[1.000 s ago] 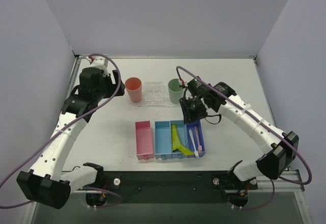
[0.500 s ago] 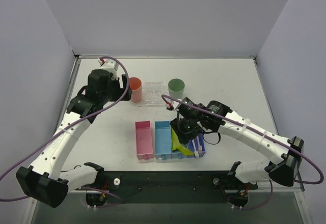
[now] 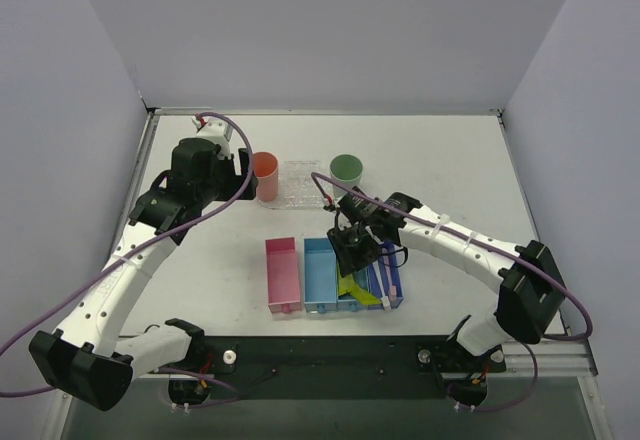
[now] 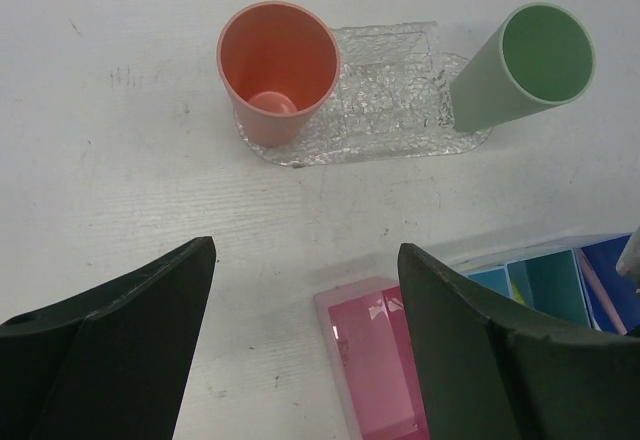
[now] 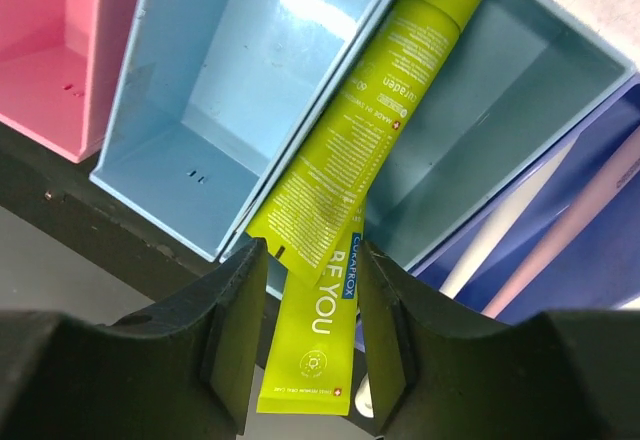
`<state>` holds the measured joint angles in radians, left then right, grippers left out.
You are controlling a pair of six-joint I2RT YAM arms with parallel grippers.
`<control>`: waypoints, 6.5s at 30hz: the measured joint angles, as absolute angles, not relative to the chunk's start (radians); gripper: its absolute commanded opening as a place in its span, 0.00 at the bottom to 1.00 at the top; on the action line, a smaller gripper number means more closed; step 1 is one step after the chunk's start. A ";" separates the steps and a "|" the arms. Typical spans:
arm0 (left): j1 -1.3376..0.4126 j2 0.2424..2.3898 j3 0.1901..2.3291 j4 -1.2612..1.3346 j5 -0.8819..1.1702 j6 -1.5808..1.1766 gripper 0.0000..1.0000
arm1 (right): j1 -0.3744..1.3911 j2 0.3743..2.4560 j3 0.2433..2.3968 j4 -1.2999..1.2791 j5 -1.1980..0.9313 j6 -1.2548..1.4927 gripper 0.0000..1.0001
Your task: Prepare toiletry sets of a toothbrush and toothpaste on the tray
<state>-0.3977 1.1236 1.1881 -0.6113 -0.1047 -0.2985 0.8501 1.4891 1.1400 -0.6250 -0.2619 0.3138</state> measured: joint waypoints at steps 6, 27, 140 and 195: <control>-0.398 1.120 1.188 -0.612 -0.107 -0.292 0.85 | 0.839 1.498 1.077 -0.597 -0.283 0.334 0.35; -0.398 1.120 1.188 -0.617 -0.114 -0.279 0.85 | 0.790 1.517 0.971 -0.458 -0.354 0.409 0.22; -1.000 1.079 0.726 0.191 0.159 0.248 0.48 | 0.500 1.339 1.287 -0.719 -0.952 1.010 0.00; -0.583 1.194 1.064 -0.202 0.835 -0.040 0.29 | 0.564 1.530 1.716 -0.463 -0.941 0.339 0.37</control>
